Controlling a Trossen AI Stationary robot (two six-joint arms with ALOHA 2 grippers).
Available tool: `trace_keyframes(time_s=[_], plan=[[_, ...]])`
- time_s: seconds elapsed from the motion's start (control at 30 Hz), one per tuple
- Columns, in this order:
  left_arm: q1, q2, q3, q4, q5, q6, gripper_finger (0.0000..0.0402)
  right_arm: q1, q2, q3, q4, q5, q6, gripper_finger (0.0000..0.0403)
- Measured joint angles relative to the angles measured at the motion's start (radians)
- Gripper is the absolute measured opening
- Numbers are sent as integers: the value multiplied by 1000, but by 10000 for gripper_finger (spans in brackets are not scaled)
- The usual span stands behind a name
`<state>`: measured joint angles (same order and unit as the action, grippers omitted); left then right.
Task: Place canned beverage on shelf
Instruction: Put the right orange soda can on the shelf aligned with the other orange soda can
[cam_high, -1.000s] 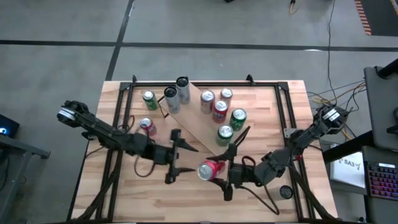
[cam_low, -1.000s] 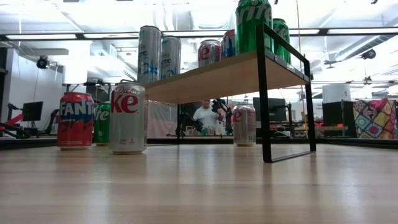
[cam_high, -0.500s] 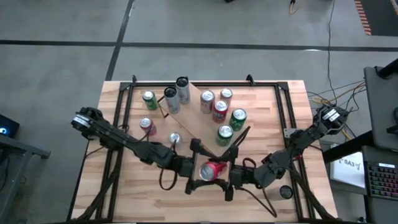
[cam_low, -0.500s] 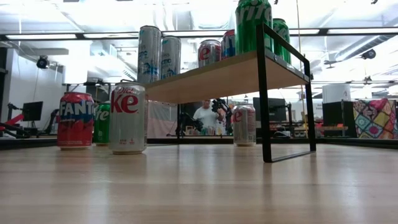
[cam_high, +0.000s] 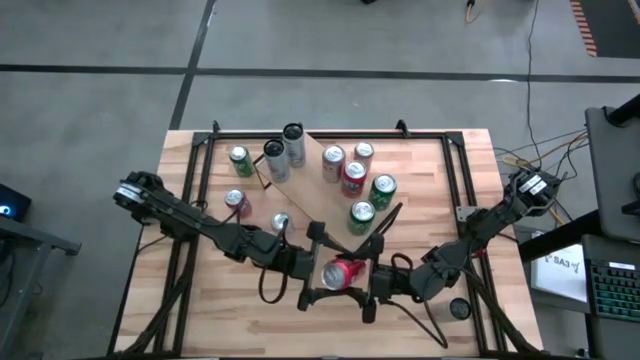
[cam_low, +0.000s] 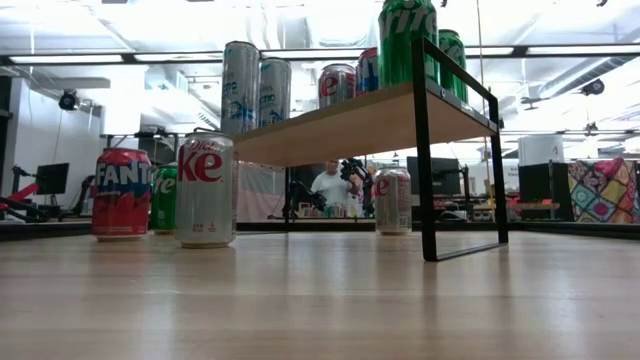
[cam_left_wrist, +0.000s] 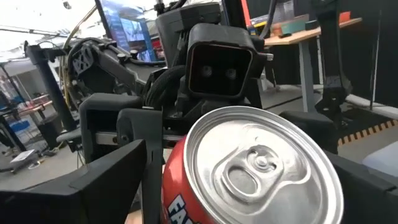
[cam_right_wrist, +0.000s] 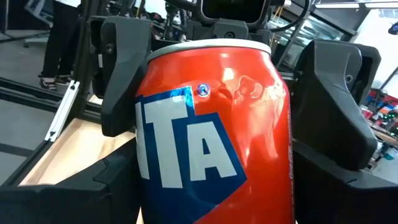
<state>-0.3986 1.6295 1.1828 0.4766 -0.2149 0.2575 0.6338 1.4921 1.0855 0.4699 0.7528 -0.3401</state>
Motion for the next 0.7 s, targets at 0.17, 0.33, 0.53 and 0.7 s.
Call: trace_keyframes(time_s=[0.17, 0.33, 0.53, 0.7], plan=[[1, 5, -1, 14, 72, 55, 369, 0, 0, 0, 0, -22, -2, 290], [-13, 6, -12, 82, 80, 130, 300, 1, 0, 0, 25, -27, -4, 290], [-11, 7, -25, 126, 87, 125, 280, 1, 0, 0, 36, -27, 3, 290], [-10, 5, -25, 130, 87, 98, 280, -1, 0, 0, 40, -27, 16, 306]])
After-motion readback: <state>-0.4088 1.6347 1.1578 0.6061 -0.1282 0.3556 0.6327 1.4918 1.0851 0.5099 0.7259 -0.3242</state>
